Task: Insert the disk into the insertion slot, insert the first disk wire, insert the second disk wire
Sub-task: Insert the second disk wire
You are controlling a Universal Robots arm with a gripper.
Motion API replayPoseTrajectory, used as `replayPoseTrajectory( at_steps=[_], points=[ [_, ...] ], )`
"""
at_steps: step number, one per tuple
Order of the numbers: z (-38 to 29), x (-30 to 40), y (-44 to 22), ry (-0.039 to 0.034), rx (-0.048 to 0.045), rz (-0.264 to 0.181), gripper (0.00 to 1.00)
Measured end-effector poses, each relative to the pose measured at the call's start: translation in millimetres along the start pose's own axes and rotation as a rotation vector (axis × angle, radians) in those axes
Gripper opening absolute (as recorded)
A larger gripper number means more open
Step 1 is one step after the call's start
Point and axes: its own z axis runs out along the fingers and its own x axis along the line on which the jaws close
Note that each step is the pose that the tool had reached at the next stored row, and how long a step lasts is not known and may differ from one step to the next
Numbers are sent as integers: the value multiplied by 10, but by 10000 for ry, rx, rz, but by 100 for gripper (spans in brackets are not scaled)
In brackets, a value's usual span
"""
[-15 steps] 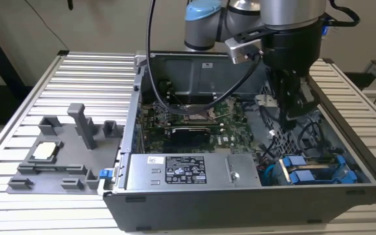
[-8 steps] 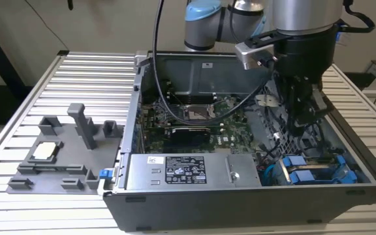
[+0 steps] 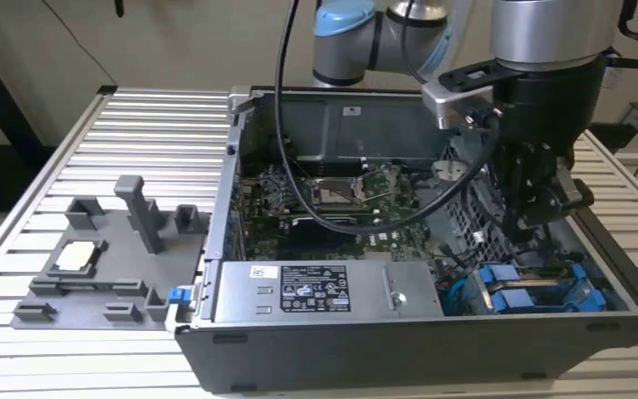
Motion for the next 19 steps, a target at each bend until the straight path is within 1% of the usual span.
replayPoseTrajectory(
  at_steps=[6,15,16,18,19],
  points=[
    [52,118,-107,-19,-202,-38,16],
    [131,287,-280,-46,-529,-100,16],
    [134,291,-287,-48,-552,-104,16],
    [134,291,-287,-44,-553,-103,16],
    [134,291,-286,-88,-553,-92,16]
  ],
)
